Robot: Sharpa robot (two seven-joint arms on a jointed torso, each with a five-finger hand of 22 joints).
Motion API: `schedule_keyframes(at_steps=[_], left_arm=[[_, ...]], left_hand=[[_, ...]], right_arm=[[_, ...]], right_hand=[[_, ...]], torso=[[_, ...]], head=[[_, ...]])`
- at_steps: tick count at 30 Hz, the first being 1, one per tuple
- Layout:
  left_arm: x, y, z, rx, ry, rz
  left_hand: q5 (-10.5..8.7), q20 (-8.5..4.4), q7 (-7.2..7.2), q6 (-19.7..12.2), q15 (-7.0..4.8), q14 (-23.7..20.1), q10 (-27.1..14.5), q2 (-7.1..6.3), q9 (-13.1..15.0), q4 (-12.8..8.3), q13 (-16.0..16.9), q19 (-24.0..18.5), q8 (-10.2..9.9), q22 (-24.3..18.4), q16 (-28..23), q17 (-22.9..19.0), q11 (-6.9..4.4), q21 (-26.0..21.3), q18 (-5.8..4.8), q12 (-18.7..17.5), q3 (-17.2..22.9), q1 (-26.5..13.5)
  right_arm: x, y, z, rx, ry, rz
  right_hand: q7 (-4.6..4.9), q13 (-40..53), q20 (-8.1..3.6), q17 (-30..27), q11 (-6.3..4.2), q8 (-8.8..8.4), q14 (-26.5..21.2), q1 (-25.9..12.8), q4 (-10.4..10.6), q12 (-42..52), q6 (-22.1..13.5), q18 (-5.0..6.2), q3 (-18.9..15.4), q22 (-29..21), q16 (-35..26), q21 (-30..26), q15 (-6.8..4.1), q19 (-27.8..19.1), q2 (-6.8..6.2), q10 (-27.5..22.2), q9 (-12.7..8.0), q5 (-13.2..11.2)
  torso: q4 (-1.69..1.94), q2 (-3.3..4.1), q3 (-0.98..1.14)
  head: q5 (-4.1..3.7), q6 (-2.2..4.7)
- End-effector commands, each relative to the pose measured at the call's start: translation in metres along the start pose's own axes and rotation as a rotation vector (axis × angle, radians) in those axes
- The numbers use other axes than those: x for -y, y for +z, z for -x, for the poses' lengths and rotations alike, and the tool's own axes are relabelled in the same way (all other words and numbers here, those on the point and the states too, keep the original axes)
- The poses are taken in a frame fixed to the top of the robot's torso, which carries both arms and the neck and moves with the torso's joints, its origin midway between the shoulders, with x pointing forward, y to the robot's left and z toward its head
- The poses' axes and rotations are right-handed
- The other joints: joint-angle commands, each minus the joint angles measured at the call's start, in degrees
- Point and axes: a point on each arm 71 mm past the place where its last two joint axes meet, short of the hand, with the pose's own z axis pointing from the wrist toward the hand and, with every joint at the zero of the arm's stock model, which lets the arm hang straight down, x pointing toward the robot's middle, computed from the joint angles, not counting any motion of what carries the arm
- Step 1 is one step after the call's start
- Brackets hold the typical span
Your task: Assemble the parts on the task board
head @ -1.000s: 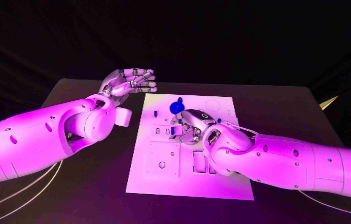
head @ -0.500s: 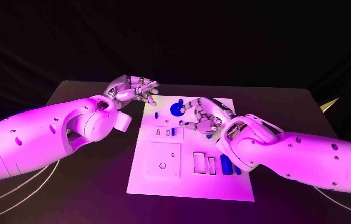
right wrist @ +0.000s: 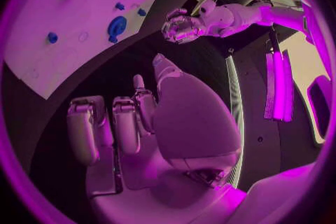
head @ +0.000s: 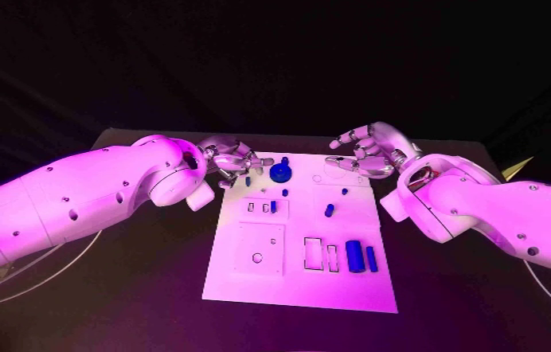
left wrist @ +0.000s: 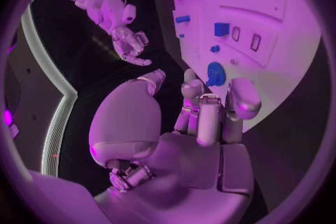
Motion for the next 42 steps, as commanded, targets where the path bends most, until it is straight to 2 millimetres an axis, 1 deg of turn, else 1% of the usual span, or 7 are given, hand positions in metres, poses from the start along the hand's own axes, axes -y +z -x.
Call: schedule_keyframes(at_steps=[1, 11, 19, 23, 31, 34, 42], left_arm=[[-0.003, 0.005, -0.001, -0.044, 0.232, 0.185], [0.01, 0.026, -0.008, -0.084, 0.387, 0.254], [0.014, 0.038, -0.016, -0.103, 0.452, 0.282], [0.016, 0.042, -0.022, -0.13, 0.469, 0.287], [0.015, 0.048, -0.033, -0.178, 0.485, 0.301], [0.015, 0.049, -0.036, -0.185, 0.481, 0.303], [0.016, 0.051, -0.041, -0.211, 0.475, 0.3]], left_hand=[[-0.24, 0.08, -0.31, 0.0, -0.33, 4.1, 0.8, 0.75, 0.5, 0.1, 1.8, 0.6, 0.4, 1.2, 0.5, 11.1, -0.09, 0.8, -0.74, 1.5, -0.5, -0.2], [-0.29, 0.04, -0.37, -0.3, -0.36, 4.3, 0.9, 1.6, 1.3, 0.2, 3.1, 1.0, 0.8, 2.8, 0.7, 11.5, -0.13, 1.9, -0.97, 2.7, -1.4, -0.9], [-0.3, 0.12, -0.26, -0.8, -0.26, 4.3, 0.6, 2.24, 2.0, 0.1, 3.5, 0.9, 1.0, 3.4, 0.7, 11.4, -0.02, 2.3, -1.05, 3.0, -2.0, -1.6], [-0.32, 0.15, -0.27, -0.8, -0.24, 4.3, 0.6, 2.43, 2.2, 0.1, 3.6, 0.9, 1.1, 3.5, 0.7, 11.5, -0.01, 2.4, -1.06, 3.1, -2.1, -1.7], [-0.44, 0.24, -0.2, -1.2, -0.17, 4.1, 0.0, 2.86, 3.0, 0.2, 3.3, 0.6, 1.3, 3.6, 0.6, 11.2, 0.07, 2.5, -1.03, 3.0, -3.3, -3.1], [-0.38, 0.25, -0.2, -1.2, -0.16, 4.1, -0.2, 3.02, 3.0, 0.2, 3.2, 0.5, 1.3, 3.5, 0.5, 11.1, 0.07, 2.5, -1.02, 2.9, -3.4, -3.1], [-0.31, 0.27, -0.21, -1.3, -0.15, 4.1, -0.1, 3.28, 3.1, 0.1, 3.3, 0.5, 1.3, 3.6, 0.6, 11.2, 0.07, 2.6, -1.04, 3.0, -3.4, -3.0]], right_arm=[[0.007, 0.002, 0.004, -0.026, 0.064, -0.039], [0.018, 0.007, 0.015, 0.003, 0.065, -0.076], [0.02, 0.01, 0.017, 0.003, 0.067, -0.087], [0.02, 0.011, 0.016, 0.0, 0.069, -0.088], [0.021, 0.012, 0.016, -0.004, 0.066, -0.094], [0.022, 0.013, 0.016, -0.004, 0.065, -0.096], [0.021, 0.015, 0.015, -0.002, 0.048, -0.088]], right_hand=[[0.02, 4.4, -0.27, 14.0, -0.19, 0.26, 5.8, -0.5, 0.1, -0.1, 0.4, 0.31, 0.1, 13.1, -0.1, -0.1, -0.4, 4.9, 0.42, 0.0, 0.1, 0.2], [0.0, 4.5, -0.3, 13.9, -0.21, 0.32, 5.8, -0.8, 0.1, 0.0, 0.4, 0.33, 0.1, 13.0, -0.2, -0.1, -0.42, 4.9, 0.48, 0.1, 0.1, 0.1], [-0.03, 4.6, -0.34, 13.9, -0.23, 0.43, 5.8, -1.6, 0.2, 0.1, 0.2, 0.33, 0.0, 13.0, -0.2, -0.2, -0.45, 4.9, 0.61, 0.2, 0.1, -0.2], [-0.03, 4.6, -0.34, 13.9, -0.23, 0.43, 5.8, -1.6, 0.2, 0.1, 0.2, 0.33, 0.0, 13.0, -0.2, -0.2, -0.45, 4.9, 0.61, 0.2, 0.1, -0.2], [-0.03, 4.6, -0.35, 13.9, -0.24, 0.45, 5.8, -1.8, 0.2, 0.2, 0.2, 0.34, 0.0, 13.0, -0.2, -0.2, -0.46, 4.9, 0.63, 0.3, 0.2, -0.3], [-0.03, 4.6, -0.35, 13.9, -0.24, 0.45, 5.8, -1.8, 0.2, 0.2, 0.2, 0.34, 0.0, 13.0, -0.2, -0.2, -0.46, 4.9, 0.63, 0.3, 0.2, -0.3], [-0.04, 4.6, -0.36, 13.9, -0.25, 0.47, 5.8, -1.9, 0.1, 0.2, 0.1, 0.35, 0.0, 13.0, -0.2, -0.2, -0.47, 4.9, 0.67, 0.3, 0.2, -0.4]], torso=[[-0.14, -0.47, 0.03], [0.09, -0.93, 0.25], [0.08, -0.74, 0.25], [0.0, -0.67, 0.15], [-0.1, -0.59, 0.18], [-0.02, -0.6, 0.13], [0.07, -0.61, 0.2]], head=[[0.08, -0.36], [0.36, -0.99], [0.84, -0.81], [1.12, -0.87], [0.94, -0.89], [0.73, -0.99], [0.66, -1.4]])
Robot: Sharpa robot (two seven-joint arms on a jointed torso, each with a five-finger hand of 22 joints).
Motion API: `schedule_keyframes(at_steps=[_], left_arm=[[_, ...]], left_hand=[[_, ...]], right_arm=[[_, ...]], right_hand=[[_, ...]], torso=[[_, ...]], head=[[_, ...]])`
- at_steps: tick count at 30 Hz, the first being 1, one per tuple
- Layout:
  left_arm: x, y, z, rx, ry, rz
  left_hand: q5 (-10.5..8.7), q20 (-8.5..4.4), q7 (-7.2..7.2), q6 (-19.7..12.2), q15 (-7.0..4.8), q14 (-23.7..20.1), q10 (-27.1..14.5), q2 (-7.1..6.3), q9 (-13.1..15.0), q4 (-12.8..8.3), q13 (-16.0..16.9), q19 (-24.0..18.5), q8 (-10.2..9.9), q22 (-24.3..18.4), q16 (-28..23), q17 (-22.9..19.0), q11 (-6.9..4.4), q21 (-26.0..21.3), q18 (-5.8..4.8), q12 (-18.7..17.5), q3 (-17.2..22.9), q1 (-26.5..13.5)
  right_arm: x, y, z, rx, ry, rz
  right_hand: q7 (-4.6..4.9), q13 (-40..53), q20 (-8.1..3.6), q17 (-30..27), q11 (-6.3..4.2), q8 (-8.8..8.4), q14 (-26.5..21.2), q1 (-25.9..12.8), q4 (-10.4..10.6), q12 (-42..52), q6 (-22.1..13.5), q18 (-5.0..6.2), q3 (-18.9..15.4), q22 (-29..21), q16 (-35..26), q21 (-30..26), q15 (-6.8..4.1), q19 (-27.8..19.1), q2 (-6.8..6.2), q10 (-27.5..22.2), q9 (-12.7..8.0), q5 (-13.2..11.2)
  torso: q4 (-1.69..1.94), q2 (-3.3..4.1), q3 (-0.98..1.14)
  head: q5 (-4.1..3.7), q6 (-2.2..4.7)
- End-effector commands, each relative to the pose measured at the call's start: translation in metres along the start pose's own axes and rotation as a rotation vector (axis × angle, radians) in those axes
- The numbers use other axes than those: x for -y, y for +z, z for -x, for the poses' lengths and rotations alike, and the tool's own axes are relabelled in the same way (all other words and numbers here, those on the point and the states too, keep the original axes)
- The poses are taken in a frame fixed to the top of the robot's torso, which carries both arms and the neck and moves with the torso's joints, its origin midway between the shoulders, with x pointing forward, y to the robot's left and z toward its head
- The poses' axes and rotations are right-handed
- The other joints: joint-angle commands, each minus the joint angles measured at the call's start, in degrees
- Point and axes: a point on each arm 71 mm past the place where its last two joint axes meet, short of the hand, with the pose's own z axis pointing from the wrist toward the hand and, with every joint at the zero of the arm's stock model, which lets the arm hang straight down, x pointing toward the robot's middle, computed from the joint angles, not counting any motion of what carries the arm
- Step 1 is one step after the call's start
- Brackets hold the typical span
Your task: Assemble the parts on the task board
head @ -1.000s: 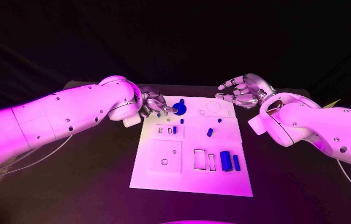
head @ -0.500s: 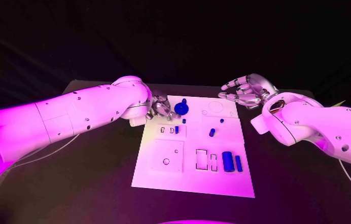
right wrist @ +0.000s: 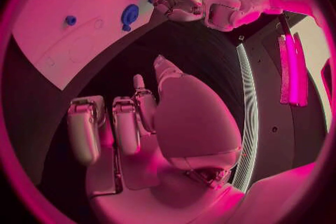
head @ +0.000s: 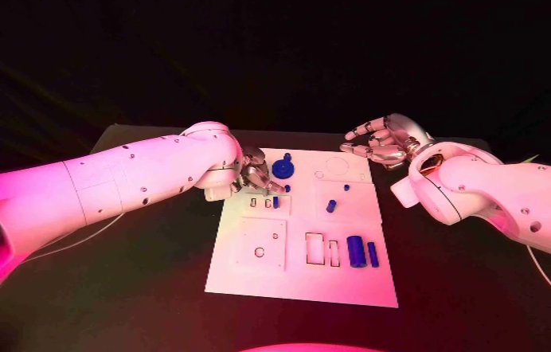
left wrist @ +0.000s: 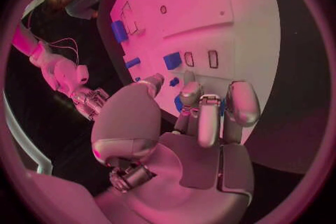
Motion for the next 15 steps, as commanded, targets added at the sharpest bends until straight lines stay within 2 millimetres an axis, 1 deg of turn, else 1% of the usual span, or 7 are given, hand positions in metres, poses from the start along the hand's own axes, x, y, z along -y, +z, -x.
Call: schedule_keyframes(at_steps=[1, 6, 10, 12, 14, 15], left_arm=[[0.0033, 0.0004, -0.0034, -0.042, 0.006, -0.006], [0.0052, 0.0012, -0.0048, -0.055, 0.007, -0.01], [0.0067, 0.0017, -0.0059, -0.062, 0.01, -0.012], [0.007, 0.0021, -0.0064, -0.066, 0.011, -0.013], [0.0072, 0.0024, -0.0068, -0.069, 0.012, -0.012], [0.0072, 0.0026, -0.0071, -0.071, 0.012, -0.012]], left_hand=[[-0.09, 0.23, 0.0, -0.3, -0.15, 4.1, -0.4, 0.15, 0.1, 0.0, 0.1, 0.0, 0.3, 0.1, 0.0, 11.2, 0.08, 0.3, -1.05, 0.2, -0.4, -0.2], [-0.09, 0.23, 0.0, -0.3, -0.15, 4.1, -0.4, 0.15, 0.1, 0.0, 0.1, 0.0, 0.3, 0.1, 0.0, 11.2, 0.08, 0.3, -1.05, 0.2, -0.4, -0.2], [-0.08, 0.24, -0.01, -0.3, -0.14, 4.1, -0.5, 0.2, 0.2, -0.1, 0.0, -0.1, 0.3, 0.1, 0.0, 11.2, 0.08, 0.3, -1.05, 0.1, -0.5, -0.1], [-0.08, 0.24, -0.01, -0.3, -0.14, 4.1, -0.5, 0.2, 0.2, -0.1, 0.0, -0.1, 0.3, 0.1, 0.0, 11.2, 0.08, 0.3, -1.05, 0.1, -0.5, -0.1], [-0.08, 0.24, -0.01, -0.3, -0.14, 4.1, -0.5, 0.2, 0.2, -0.1, 0.0, -0.1, 0.3, 0.1, 0.0, 11.2, 0.08, 0.3, -1.05, 0.1, -0.5, -0.1], [-0.08, 0.24, -0.01, -0.3, -0.14, 4.1, -0.6, 0.21, 0.2, -0.1, -0.1, -0.1, 0.3, 0.0, 0.0, 11.2, 0.08, 0.3, -1.03, 0.1, -0.5, -0.1]], right_arm=[[-0.0027, 0.001, -0.0019, -0.012, -0.031, 0.027], [-0.0046, 0.002, -0.0029, -0.009, -0.057, 0.045], [-0.0051, 0.0028, -0.0035, -0.008, -0.064, 0.05], [-0.0053, 0.0031, -0.0038, -0.008, -0.066, 0.051], [-0.0054, 0.0033, -0.004, -0.008, -0.067, 0.052], [-0.0055, 0.0034, -0.0041, -0.008, -0.067, 0.052]], right_hand=[[-0.04, 4.6, -0.36, 13.9, -0.24, 0.25, 5.8, -0.6, 0.1, 0.2, 0.2, 0.35, 0.0, 12.9, -0.2, -0.2, -0.46, 4.9, -0.01, 0.3, 0.1, -0.4], [-0.04, 4.6, -0.36, 13.8, -0.24, 0.26, 5.8, -0.7, 0.1, 0.2, 0.1, 0.35, 0.0, 13.0, -0.2, -0.2, -0.47, 4.9, 0.05, 0.2, 0.1, -0.4], [-0.04, 4.6, -0.36, 13.8, -0.24, 0.26, 5.8, -0.7, 0.1, 0.2, 0.1, 0.35, 0.0, 13.0, -0.2, -0.2, -0.47, 4.9, 0.05, 0.2, 0.1, -0.4], [-0.04, 4.6, -0.36, 13.8, -0.25, 0.27, 5.8, -0.7, 0.1, 0.1, 0.1, 0.36, 0.0, 12.9, -0.2, -0.2, -0.47, 4.9, 0.07, 0.2, 0.1, -0.4], [-0.04, 4.6, -0.36, 13.8, -0.25, 0.27, 5.8, -0.7, 0.1, 0.1, 0.1, 0.36, 0.0, 12.9, -0.2, -0.2, -0.47, 4.9, 0.07, 0.2, 0.1, -0.4], [-0.04, 4.6, -0.36, 13.8, -0.25, 0.27, 5.8, -0.7, 0.1, 0.1, 0.1, 0.36, 0.0, 12.9, -0.2, -0.2, -0.47, 4.9, 0.07, 0.2, 0.1, -0.4]], torso=[[0.05, 0.0, 0.02], [0.26, -0.03, -0.03], [0.29, -0.01, -0.05], [0.22, 0.0, -0.06], [0.07, 0.01, -0.06], [0.07, 0.02, -0.07]], head=[[0.04, -0.16], [-0.01, -0.4], [-0.01, -0.51], [0.06, -0.5], [0.07, -0.54], [0.05, -0.55]])
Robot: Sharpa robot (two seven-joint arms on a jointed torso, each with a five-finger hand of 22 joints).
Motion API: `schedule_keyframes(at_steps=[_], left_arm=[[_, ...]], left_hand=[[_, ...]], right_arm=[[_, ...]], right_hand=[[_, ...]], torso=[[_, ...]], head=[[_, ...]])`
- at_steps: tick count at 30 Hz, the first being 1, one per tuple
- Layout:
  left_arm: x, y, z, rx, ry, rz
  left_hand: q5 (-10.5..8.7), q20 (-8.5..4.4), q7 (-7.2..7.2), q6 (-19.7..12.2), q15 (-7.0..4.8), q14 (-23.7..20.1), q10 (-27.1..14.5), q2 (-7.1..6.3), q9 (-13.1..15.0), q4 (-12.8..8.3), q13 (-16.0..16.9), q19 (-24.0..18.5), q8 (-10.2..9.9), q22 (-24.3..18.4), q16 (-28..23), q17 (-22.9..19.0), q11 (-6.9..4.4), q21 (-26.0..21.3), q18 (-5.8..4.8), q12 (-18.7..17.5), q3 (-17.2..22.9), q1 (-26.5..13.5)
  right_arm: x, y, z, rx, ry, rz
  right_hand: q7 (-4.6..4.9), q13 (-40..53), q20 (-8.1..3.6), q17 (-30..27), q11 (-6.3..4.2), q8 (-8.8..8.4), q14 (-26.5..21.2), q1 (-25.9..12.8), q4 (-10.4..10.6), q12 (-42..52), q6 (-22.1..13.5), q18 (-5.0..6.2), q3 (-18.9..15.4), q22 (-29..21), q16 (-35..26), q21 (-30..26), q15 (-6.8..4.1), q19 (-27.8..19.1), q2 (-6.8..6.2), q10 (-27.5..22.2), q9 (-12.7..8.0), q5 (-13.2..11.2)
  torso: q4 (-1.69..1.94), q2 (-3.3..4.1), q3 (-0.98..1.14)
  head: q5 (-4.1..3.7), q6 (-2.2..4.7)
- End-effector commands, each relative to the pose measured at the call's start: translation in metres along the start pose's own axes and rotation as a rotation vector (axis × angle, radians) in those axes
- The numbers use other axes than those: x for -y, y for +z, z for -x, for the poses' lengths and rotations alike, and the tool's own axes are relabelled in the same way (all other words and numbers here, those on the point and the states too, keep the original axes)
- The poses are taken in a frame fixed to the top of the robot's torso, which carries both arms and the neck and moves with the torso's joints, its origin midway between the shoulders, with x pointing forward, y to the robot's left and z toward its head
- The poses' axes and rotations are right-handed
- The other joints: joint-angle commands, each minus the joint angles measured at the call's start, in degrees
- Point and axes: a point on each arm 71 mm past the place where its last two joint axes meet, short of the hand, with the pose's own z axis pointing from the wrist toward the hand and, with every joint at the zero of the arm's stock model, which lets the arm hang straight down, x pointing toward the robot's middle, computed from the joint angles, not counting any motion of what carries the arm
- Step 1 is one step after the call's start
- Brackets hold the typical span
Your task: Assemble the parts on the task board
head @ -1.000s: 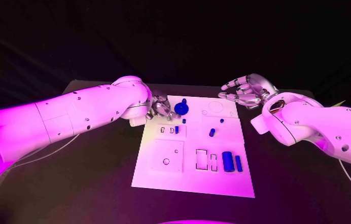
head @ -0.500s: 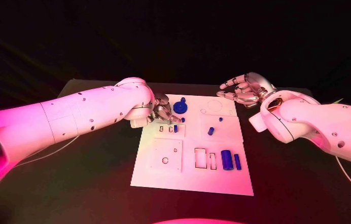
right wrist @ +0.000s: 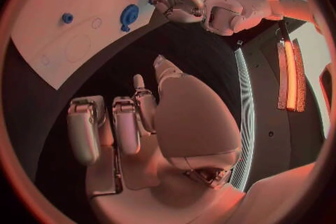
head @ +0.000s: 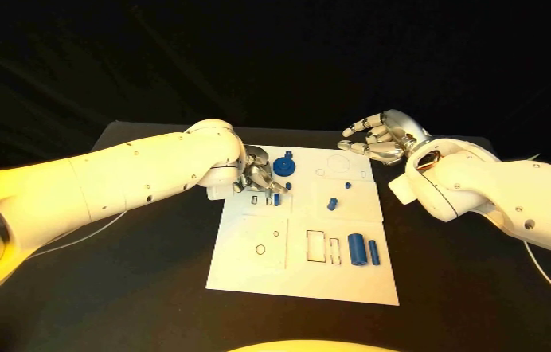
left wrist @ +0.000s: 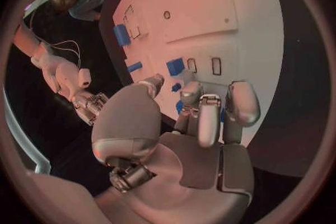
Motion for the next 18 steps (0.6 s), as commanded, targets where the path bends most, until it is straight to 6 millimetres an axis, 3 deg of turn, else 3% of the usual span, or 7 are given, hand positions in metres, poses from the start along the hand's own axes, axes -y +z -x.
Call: schedule_keyframes(at_steps=[1, 18], left_arm=[[0.0021, 0.0005, -0.0027, -0.034, 0.004, -0.006], [0.0054, 0.0019, -0.0082, -0.064, 0.008, -0.016]], left_hand=[[-0.07, 0.25, -0.01, -0.3, -0.14, 4.1, -0.4, 0.24, 0.1, 0.0, -0.1, -0.1, 0.3, 0.1, 0.0, 11.2, -0.13, 0.3, -1.05, 0.1, -0.3, 0.0], [0.1, 0.34, -0.02, -0.6, -0.12, 4.1, -0.7, 1.46, 1.1, -0.1, -0.1, -0.5, 0.3, 0.2, 0.0, 11.2, -0.14, 0.5, -1.02, 0.1, 0.1, 3.1]], right_arm=[[-0.0019, 0.0004, -0.0011, -0.009, -0.028, 0.024], [-0.0015, 0.001, -0.0016, -0.011, -0.03, 0.021]], right_hand=[[-0.04, 4.6, -0.36, 13.8, -0.25, 0.27, 5.8, -0.7, 0.1, 0.1, 0.1, 0.35, 0.0, 12.9, -0.2, -0.2, -0.47, 4.9, 0.07, 0.2, 0.1, -0.4], [-0.05, 4.6, -0.37, 13.8, -0.26, 0.32, 5.8, -0.8, 0.1, 0.2, 0.1, 0.35, 0.1, 13.0, -0.2, -0.2, -0.48, 4.9, 0.14, 0.2, 0.1, -0.3]], torso=[[-0.16, 0.04, -0.05], [-0.07, 0.04, 0.12]], head=[[0.02, -0.07], [-0.34, -0.37]])
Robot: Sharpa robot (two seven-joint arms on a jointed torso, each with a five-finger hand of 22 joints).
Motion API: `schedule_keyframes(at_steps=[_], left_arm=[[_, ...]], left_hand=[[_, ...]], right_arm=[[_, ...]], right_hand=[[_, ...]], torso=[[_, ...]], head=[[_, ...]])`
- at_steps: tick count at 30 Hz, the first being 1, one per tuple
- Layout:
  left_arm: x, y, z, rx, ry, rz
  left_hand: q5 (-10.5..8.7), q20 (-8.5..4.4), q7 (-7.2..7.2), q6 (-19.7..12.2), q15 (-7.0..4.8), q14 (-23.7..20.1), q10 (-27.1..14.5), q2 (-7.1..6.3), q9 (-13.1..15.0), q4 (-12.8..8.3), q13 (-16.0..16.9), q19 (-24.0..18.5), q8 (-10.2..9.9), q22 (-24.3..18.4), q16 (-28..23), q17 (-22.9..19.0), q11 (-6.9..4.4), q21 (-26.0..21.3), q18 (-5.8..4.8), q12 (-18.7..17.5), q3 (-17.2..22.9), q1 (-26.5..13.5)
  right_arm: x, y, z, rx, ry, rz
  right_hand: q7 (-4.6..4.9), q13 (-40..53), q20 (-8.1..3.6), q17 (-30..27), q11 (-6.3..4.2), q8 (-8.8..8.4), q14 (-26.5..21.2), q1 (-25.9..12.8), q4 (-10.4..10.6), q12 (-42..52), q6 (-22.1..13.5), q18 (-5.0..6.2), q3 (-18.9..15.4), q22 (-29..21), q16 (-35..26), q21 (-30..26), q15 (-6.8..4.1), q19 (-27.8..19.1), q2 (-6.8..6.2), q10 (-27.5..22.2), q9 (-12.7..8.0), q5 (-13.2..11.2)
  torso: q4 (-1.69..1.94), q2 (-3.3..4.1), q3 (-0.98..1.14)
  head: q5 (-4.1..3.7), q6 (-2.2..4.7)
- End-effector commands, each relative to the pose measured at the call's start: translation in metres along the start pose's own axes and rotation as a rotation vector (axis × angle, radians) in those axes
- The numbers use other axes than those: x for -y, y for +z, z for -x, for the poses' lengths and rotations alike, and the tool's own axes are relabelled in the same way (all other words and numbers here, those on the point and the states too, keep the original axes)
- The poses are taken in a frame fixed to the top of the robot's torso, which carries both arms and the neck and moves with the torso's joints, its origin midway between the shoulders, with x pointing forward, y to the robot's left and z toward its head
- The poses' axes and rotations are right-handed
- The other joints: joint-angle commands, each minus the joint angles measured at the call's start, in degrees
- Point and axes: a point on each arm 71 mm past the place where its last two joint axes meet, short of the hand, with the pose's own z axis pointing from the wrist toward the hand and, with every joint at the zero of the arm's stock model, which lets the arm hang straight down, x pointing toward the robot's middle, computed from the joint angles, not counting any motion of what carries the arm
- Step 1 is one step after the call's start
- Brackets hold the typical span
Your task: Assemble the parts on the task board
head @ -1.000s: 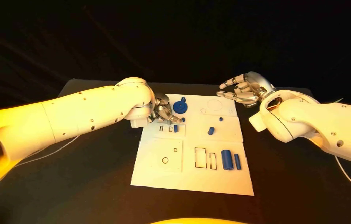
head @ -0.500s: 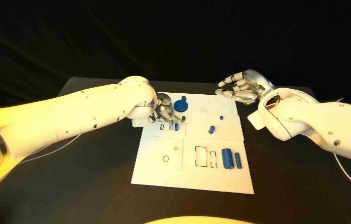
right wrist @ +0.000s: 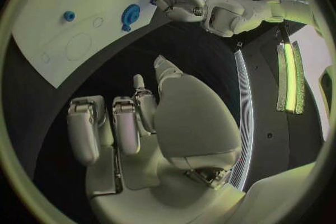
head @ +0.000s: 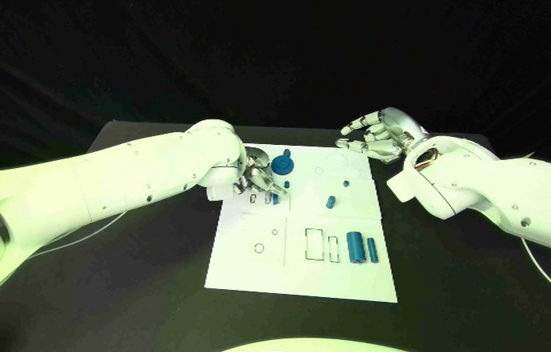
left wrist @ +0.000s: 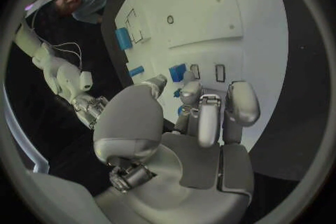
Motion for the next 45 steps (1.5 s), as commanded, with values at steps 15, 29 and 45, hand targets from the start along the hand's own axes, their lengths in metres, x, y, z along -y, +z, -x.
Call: schedule_keyframes(at_steps=[15, 29, 45], left_arm=[[0.004, 0.0, -0.004, -0.037, -0.001, -0.014], [0.003, 0.001, -0.003, -0.034, -0.022, -0.016], [-0.008, -0.007, -0.001, -0.025, -0.157, -0.043]], left_hand=[[0.15, 0.16, 0.02, -0.6, -0.16, 4.1, -0.7, 1.33, 0.9, -0.3, 0.0, -0.5, 0.0, 0.2, 0.0, 11.2, 0.0, 0.5, -1.01, 0.0, 2.0, 4.4], [0.09, 0.06, -0.19, -0.8, -0.34, 4.1, -0.8, 2.18, 1.7, -0.8, 0.0, -0.6, -0.4, 0.5, 0.0, 11.3, -0.21, 0.7, -1.01, 0.0, 6.0, 8.2], [-0.24, -0.06, -0.2, -1.9, -0.48, 4.3, -0.3, -1.5, 6.2, -8.9, -0.3, -0.6, 0.9, 1.2, 0.2, 11.6, -0.38, 1.1, -1.09, -0.6, 26.8, 9.7]], right_arm=[[0.0, 0.001, -0.002, -0.017, -0.016, 0.009], [0.0, 0.001, -0.002, -0.018, -0.016, 0.008], [0.001, 0.001, -0.002, -0.021, -0.017, 0.007]], right_hand=[[-0.06, 4.7, -0.38, 13.9, -0.26, 0.33, 5.8, -0.5, 0.0, 0.2, 0.1, 0.35, 0.1, 13.0, -0.2, -0.2, -0.48, 4.9, -0.06, 0.3, 0.1, -0.3], [-0.07, 4.7, -0.38, 13.9, -0.27, 0.36, 5.8, -0.5, 0.0, 0.3, 0.1, 0.34, 0.2, 13.0, -0.2, -0.2, -0.49, 4.9, -0.02, 0.4, 0.1, -0.2], [-0.08, 4.7, -0.39, 13.9, -0.28, 0.41, 5.8, -0.5, 0.0, 0.3, 0.1, 0.34, 0.2, 13.0, -0.2, -0.2, -0.5, 4.9, 0.02, 0.3, 0.1, 0.0]], torso=[[0.07, -0.01, -0.01], [0.03, 0.01, 0.01], [0.21, -0.04, -0.01]], head=[[-0.16, -0.28], [-0.29, -0.54], [0.01, -0.48]])
